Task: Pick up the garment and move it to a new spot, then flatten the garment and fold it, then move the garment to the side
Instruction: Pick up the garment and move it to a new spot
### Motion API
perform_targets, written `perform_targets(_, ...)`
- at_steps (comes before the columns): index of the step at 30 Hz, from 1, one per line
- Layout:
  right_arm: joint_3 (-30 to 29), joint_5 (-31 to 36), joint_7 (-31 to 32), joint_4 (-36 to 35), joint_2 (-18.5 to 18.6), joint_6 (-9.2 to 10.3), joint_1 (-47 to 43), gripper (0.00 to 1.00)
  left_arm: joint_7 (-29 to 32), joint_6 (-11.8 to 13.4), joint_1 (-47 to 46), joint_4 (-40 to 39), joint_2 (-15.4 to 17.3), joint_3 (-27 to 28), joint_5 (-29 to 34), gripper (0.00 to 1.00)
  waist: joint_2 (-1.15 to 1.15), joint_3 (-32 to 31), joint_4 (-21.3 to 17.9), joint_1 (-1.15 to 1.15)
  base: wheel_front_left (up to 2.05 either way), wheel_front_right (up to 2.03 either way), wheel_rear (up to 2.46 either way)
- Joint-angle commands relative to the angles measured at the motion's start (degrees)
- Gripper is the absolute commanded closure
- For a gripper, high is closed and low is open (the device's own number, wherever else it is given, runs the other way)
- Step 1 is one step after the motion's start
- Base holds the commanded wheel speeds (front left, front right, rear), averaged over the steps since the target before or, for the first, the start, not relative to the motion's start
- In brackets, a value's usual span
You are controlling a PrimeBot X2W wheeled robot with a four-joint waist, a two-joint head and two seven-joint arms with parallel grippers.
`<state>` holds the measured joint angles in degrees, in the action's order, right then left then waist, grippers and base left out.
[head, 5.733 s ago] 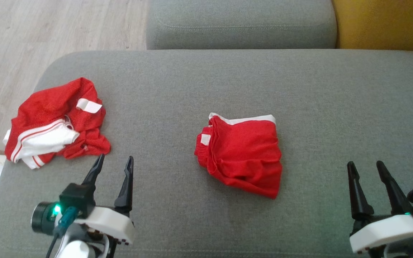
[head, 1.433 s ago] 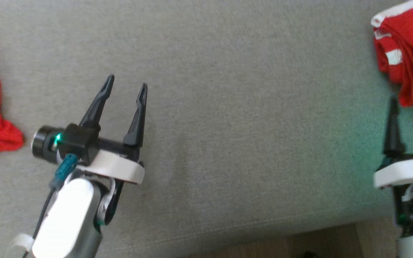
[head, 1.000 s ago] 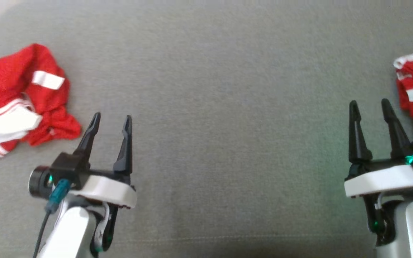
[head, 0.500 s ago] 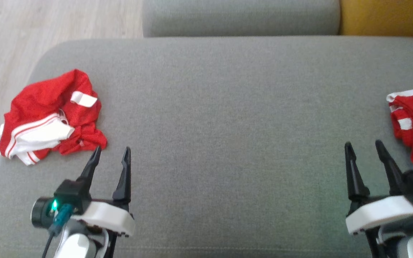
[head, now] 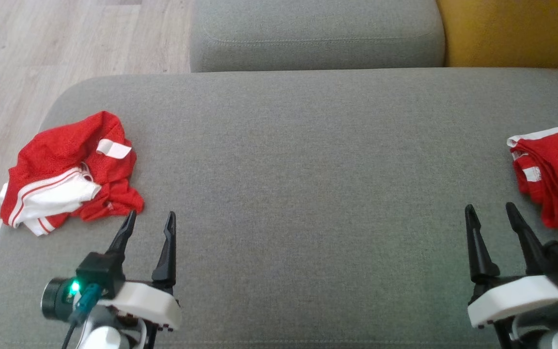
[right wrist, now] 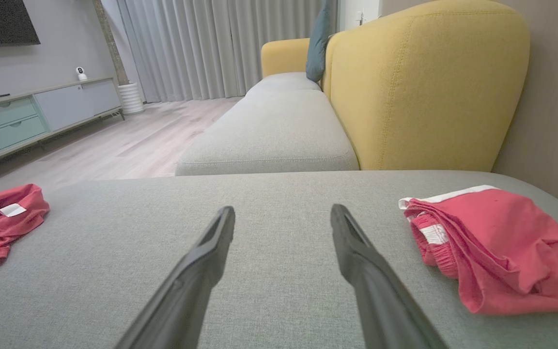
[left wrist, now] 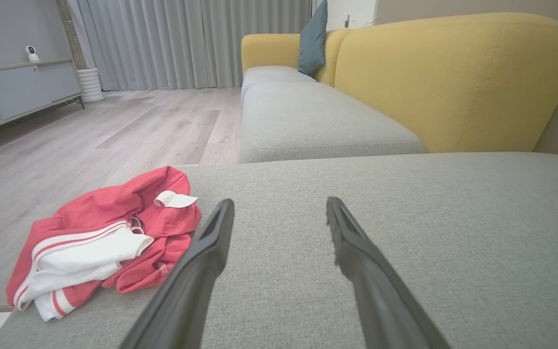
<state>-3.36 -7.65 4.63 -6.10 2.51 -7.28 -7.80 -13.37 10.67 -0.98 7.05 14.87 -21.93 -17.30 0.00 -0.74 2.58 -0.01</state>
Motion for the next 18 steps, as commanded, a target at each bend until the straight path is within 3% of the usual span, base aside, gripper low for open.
perform_targets(1, 1.5, -0.3, 0.2, -2.3, 0.4, -0.21, 1.5, 0.0, 0.0, 0.4, -2.6, -2.1, 1.4, 1.7, 0.5, 0.0, 0.0, 0.0, 0.0, 0.01, 0.0, 0.0, 0.0)
perform_targets(11, 1.5, 0.0, 0.1, -2.4, 0.4, -0.21, 1.8, 0.0, -0.1, 0.5, -3.2, -2.5, 1.7, 1.4, 0.4, 0.0, 0.0, 0.4, 0.4, 0.01, 0.0, 0.0, 0.0)
perform_targets(18, 0.1, 0.2, 0.2, -3.6, 0.4, -0.21, 1.3, 0.0, -0.4, -0.7, -6.1, -2.5, 1.5, 1.0, 0.2, 0.0, 0.0, 1.7, 4.9, 0.01, 0.0, 0.0, 0.0)
